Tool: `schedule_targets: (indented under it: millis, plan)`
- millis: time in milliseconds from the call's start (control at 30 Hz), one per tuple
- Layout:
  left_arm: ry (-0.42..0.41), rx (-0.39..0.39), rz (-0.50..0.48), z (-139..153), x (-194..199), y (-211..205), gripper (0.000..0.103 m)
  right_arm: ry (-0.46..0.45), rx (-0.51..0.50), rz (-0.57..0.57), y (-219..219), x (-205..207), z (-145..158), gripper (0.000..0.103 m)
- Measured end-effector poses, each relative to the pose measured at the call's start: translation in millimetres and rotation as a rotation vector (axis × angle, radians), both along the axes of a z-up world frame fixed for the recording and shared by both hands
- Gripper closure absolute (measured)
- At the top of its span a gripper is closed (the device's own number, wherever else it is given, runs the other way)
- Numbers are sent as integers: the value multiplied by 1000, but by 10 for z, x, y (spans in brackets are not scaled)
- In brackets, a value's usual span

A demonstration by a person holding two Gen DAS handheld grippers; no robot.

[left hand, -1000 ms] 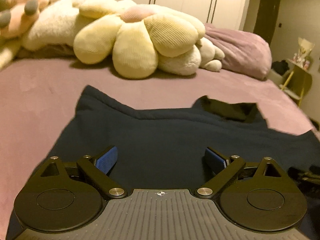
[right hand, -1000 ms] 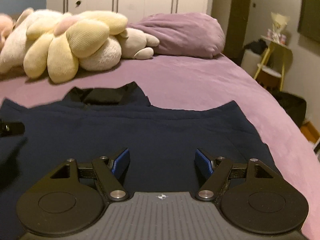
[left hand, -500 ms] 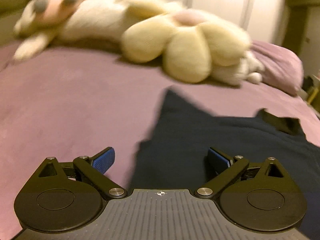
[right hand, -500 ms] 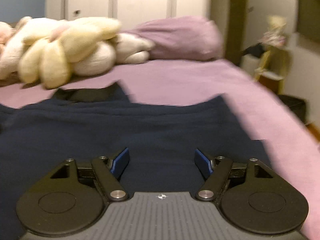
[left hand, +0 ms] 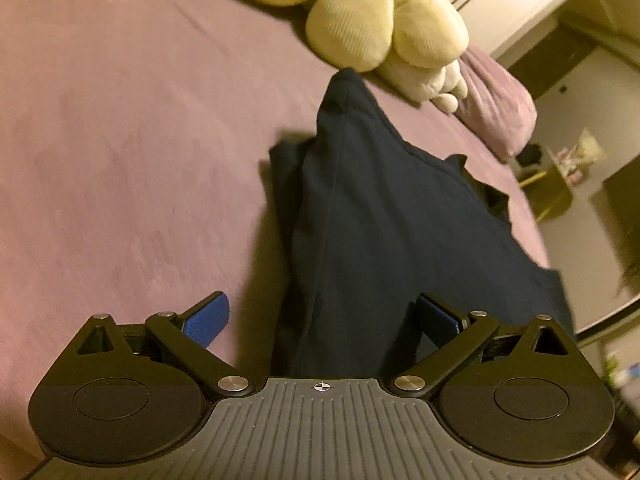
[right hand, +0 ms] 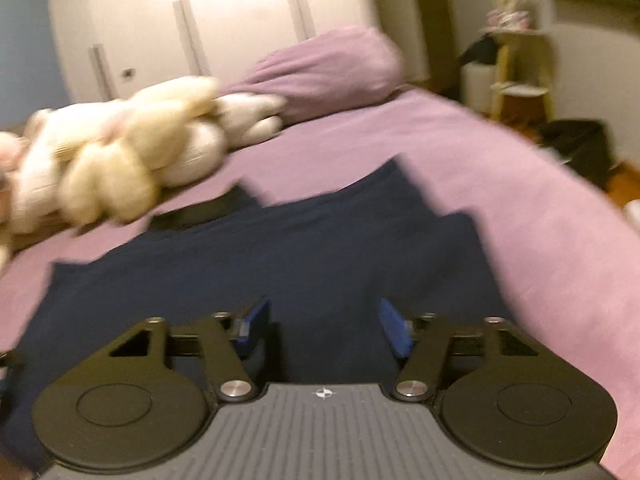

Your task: Fold large clothes

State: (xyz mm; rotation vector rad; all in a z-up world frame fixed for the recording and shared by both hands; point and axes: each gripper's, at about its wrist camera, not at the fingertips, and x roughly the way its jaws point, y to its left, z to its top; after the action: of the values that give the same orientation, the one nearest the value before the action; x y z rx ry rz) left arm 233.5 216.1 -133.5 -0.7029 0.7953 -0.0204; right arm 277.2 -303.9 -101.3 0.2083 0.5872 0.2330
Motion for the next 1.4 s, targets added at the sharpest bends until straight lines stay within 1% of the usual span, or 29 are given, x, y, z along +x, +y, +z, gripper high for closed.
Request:
schedule_targets:
  millis: [67,133,200,300,333,400,433,500,567,600,667,700,733,767,867,967,1033,1133,1167,1233,1300,1333,1400]
  plan:
    - [0,-30,-8,-47,12,17,3,-15,15,48,129,-162,-26,54]
    - [-2,-63,-13,-71,44,50,7,-17,29,82,253,-248,-65,55]
    - [-4,-118,-29,-101,74,75,20,-3,30,84,346,-263,-94,56]
    - [1,-218,-39,-189,118,106,31,7,12,86,472,-249,-124,55]
    - [1,-241,-40,-221,144,101,32,10,-3,83,533,-234,-138,54]
    - [-5,-256,-46,-245,181,77,42,20,-6,94,589,-223,-180,53]
    - [-5,-255,-44,-242,190,65,43,22,-7,86,608,-220,-198,52]
    - [-11,-247,-45,-223,184,48,51,27,-7,70,645,-239,-223,52]
    - [-22,-232,-45,-175,160,26,56,37,-33,62,699,-241,-231,52]
    - [-29,-223,-45,-144,145,13,59,41,-63,62,742,-241,-219,52]
    - [-43,-195,-46,-52,129,-28,62,43,-118,64,810,-250,-191,53]
    - [-53,-185,-49,-1,123,-51,63,43,-144,67,852,-254,-176,56]
    - [-59,-181,-50,32,126,-60,63,42,-151,73,868,-267,-157,70]
    - [-62,-183,-48,57,126,-63,64,40,-152,73,888,-291,-120,80]
    - [-60,-214,-38,105,131,-59,65,13,-151,76,939,-364,-65,88]
    - [-80,-238,-35,212,113,-90,66,69,-147,78,941,-301,-213,88]
    - [-89,-225,-40,301,101,-119,66,60,-170,91,962,-287,-294,88]
    - [-85,-194,-45,431,124,-189,66,68,-200,92,1011,-276,-249,89]
    - [-84,-188,-47,452,125,-201,66,66,-198,93,1017,-285,-200,93]
    - [-80,-171,-46,512,130,-246,66,27,-162,112,1033,-367,-86,94]
    - [-80,-182,-49,558,146,-284,66,2,-130,127,1078,-433,-60,94]
    - [-80,-198,-58,581,150,-305,66,9,-129,139,1117,-434,-101,94]
    - [-86,-194,-65,668,151,-366,67,66,-126,140,1161,-364,-270,94]
